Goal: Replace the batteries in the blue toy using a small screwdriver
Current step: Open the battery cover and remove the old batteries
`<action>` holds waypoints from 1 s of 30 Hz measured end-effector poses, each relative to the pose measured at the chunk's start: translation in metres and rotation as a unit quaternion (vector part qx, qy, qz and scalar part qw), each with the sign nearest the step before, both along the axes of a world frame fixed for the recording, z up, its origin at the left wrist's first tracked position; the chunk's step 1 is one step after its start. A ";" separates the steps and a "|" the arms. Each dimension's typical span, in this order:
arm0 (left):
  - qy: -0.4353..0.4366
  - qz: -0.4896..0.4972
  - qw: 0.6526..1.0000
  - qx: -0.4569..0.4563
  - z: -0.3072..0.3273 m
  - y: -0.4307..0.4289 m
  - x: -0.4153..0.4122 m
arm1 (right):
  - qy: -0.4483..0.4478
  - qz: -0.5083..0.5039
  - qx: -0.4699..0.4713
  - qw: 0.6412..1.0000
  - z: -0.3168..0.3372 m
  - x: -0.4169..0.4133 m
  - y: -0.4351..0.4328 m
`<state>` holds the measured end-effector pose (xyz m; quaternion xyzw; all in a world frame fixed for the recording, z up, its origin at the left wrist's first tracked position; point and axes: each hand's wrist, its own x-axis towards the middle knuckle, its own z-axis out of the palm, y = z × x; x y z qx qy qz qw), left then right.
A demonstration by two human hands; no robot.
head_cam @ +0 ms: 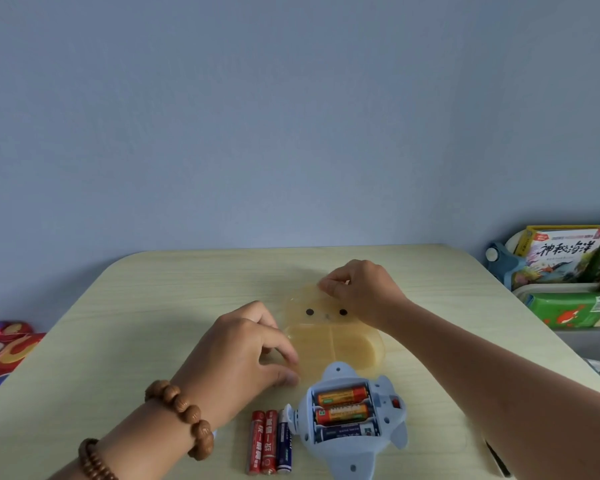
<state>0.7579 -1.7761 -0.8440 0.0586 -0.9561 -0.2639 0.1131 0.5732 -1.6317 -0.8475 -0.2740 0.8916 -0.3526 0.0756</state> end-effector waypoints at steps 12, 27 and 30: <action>0.066 -0.010 0.996 0.052 0.026 0.004 0.017 | 0.104 0.038 -0.127 0.986 0.033 0.125 0.101; -0.020 -0.078 0.996 0.046 0.031 0.067 0.039 | -0.053 0.054 -0.060 0.995 0.017 0.154 0.118; -0.004 -0.053 0.997 0.048 0.037 0.072 0.038 | -0.081 0.041 -0.058 0.994 0.018 0.155 0.119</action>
